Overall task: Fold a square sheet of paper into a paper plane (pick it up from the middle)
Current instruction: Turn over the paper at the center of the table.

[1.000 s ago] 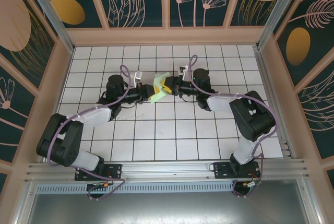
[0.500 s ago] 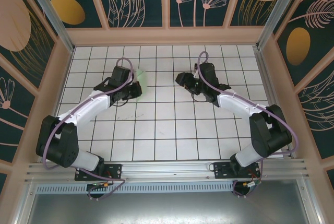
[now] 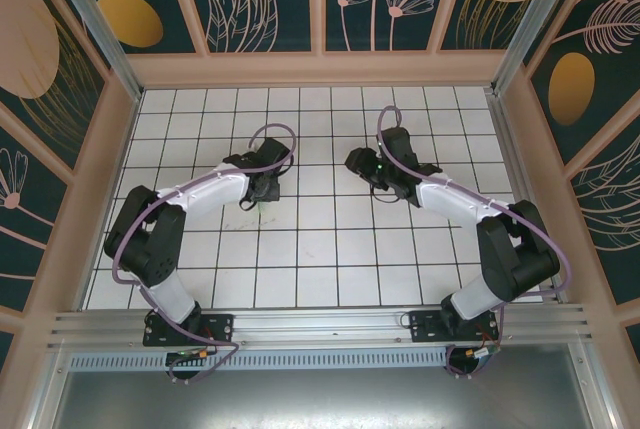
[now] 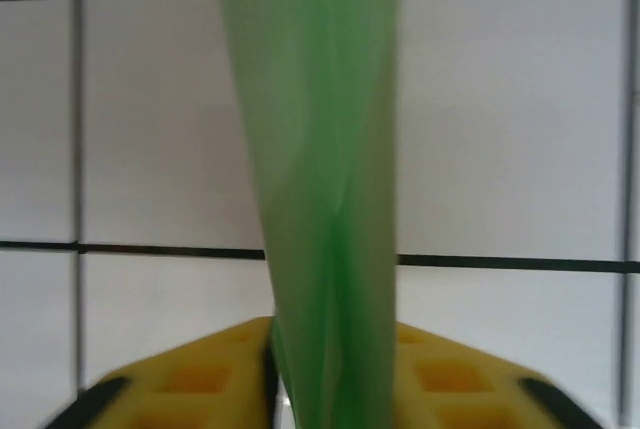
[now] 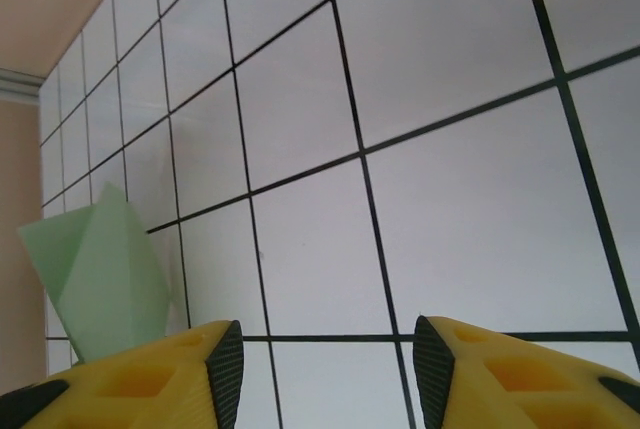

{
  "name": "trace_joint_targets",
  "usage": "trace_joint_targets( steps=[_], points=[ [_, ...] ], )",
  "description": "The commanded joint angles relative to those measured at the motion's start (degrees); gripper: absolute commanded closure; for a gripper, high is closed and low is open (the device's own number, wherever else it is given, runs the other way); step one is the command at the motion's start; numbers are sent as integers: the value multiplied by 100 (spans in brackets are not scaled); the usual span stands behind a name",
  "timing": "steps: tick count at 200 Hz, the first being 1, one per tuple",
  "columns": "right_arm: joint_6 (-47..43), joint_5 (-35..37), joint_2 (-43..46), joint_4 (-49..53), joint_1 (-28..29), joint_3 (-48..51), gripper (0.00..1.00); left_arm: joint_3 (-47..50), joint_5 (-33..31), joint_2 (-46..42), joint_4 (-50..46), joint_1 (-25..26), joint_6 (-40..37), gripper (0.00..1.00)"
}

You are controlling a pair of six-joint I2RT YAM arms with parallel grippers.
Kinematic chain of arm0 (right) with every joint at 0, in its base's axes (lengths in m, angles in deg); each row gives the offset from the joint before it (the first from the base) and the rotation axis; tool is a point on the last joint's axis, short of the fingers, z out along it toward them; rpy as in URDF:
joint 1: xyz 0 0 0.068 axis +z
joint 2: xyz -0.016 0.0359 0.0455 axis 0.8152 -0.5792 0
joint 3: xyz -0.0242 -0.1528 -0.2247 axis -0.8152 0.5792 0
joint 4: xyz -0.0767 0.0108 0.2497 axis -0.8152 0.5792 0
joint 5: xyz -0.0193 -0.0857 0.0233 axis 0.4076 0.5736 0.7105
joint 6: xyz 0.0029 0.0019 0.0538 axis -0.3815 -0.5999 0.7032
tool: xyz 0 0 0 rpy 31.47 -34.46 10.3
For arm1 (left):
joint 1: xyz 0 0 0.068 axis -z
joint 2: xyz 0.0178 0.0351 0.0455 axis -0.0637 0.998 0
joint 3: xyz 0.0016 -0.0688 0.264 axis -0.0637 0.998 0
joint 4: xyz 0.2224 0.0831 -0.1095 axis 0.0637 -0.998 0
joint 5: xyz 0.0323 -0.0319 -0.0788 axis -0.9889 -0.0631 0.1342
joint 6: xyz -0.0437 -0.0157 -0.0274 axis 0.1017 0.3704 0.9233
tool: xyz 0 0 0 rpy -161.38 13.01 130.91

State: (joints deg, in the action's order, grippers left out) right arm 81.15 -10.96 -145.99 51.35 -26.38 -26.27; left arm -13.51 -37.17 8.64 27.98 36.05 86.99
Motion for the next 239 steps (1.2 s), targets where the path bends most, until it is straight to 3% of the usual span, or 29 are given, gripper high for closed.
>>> trace_joint_targets(
  steps=[1,21,55,99,121,163,239],
  points=[
    [79,92,-27,-1,51,135,49,121,1311,-98,790,29,23,56],
    [114,26,-89,-45,76,128,50,176,1941,-126,1189,14,71,44],
    [64,-63,-280,-209,280,29,51,339,2207,-277,1511,-153,175,31],
    [-2,-71,-1199,-331,1272,-728,67,1104,2565,-903,2110,-913,676,15],
    [-18,-156,-1890,-303,1687,-1399,76,1447,2437,-1140,2263,-1231,891,11],
    [-15,-379,-3052,-51,2155,-2660,82,1981,2219,-1442,2396,-1700,1286,6],
    [-480,55,-3788,1290,2032,-3400,83,2127,2228,-1525,2425,-1869,1293,3]
  ],
)
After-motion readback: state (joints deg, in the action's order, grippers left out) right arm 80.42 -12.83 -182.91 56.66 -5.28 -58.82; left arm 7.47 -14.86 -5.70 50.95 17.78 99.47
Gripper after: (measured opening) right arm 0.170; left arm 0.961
